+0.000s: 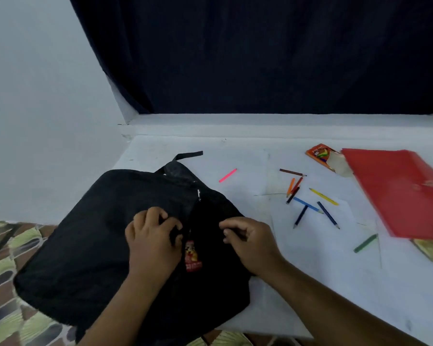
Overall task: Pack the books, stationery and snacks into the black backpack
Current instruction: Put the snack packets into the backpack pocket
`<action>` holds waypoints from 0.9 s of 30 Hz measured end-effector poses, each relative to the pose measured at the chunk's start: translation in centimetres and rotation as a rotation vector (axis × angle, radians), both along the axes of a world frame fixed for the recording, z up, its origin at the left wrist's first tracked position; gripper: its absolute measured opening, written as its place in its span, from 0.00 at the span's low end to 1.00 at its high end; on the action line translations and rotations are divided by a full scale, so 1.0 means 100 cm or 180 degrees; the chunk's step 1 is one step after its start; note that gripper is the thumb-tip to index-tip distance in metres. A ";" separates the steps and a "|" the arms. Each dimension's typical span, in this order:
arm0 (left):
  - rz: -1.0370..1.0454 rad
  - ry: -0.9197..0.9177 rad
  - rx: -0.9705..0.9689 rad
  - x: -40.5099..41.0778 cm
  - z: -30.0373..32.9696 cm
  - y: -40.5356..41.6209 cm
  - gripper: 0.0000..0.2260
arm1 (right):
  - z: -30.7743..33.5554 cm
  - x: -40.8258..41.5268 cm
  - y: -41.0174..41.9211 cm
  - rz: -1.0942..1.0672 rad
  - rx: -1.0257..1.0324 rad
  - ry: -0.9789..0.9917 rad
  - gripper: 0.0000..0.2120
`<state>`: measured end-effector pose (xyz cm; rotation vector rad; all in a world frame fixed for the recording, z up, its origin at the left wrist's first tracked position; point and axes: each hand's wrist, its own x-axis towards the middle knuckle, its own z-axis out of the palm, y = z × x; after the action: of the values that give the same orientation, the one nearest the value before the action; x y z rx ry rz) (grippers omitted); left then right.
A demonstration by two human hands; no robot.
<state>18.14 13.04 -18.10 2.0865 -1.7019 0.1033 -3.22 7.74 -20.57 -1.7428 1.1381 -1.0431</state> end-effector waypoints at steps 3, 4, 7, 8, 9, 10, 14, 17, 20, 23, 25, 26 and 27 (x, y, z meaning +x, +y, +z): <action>-0.0078 0.0317 -0.0319 -0.028 0.000 -0.010 0.14 | 0.005 -0.039 -0.002 -0.0214 -0.0038 -0.0039 0.09; -0.0244 0.0374 -0.0436 -0.043 0.000 -0.013 0.12 | 0.005 -0.053 -0.004 -0.0299 -0.0040 -0.0065 0.09; -0.0666 0.0621 -0.0632 -0.094 -0.005 -0.024 0.06 | 0.008 -0.097 -0.010 -0.0524 -0.0005 -0.0103 0.08; -0.0763 0.0721 -0.0630 -0.112 -0.009 -0.029 0.07 | 0.009 -0.113 -0.012 -0.0562 0.0025 -0.0104 0.08; -0.0864 0.0813 -0.0618 -0.128 -0.015 -0.034 0.07 | 0.010 -0.130 -0.015 -0.0585 0.0050 -0.0097 0.08; -0.0949 0.0898 -0.0582 -0.146 -0.021 -0.039 0.07 | 0.012 -0.148 -0.018 -0.0607 0.0067 -0.0077 0.08; -0.1043 0.1137 -0.0390 -0.224 -0.043 -0.059 0.11 | 0.015 -0.231 -0.032 -0.0632 0.0067 0.0111 0.10; -0.1093 0.1128 -0.0277 -0.290 -0.059 -0.069 0.14 | 0.012 -0.299 -0.045 -0.0655 -0.0099 0.0379 0.10; -0.1032 0.0712 0.0215 -0.343 -0.078 -0.076 0.20 | 0.001 -0.364 -0.056 -0.0717 -0.0374 0.1133 0.10; -0.0881 0.0262 0.0516 -0.373 -0.092 -0.077 0.23 | -0.009 -0.422 -0.060 -0.0479 -0.0445 0.2029 0.12; -0.0821 0.0231 0.0456 -0.375 -0.092 -0.076 0.23 | -0.015 -0.449 -0.058 0.0027 -0.0256 0.2327 0.18; -0.0795 0.0250 0.0433 -0.374 -0.091 -0.076 0.22 | -0.021 -0.457 -0.056 0.0249 -0.0162 0.2402 0.23; -0.0764 0.0272 0.0430 -0.373 -0.089 -0.076 0.22 | -0.028 -0.463 -0.055 0.0388 -0.0156 0.2420 0.25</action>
<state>-19.18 5.39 -27.04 1.9299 -1.9379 -0.1766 -49.53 2.20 -23.36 -2.2983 1.4246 -0.3162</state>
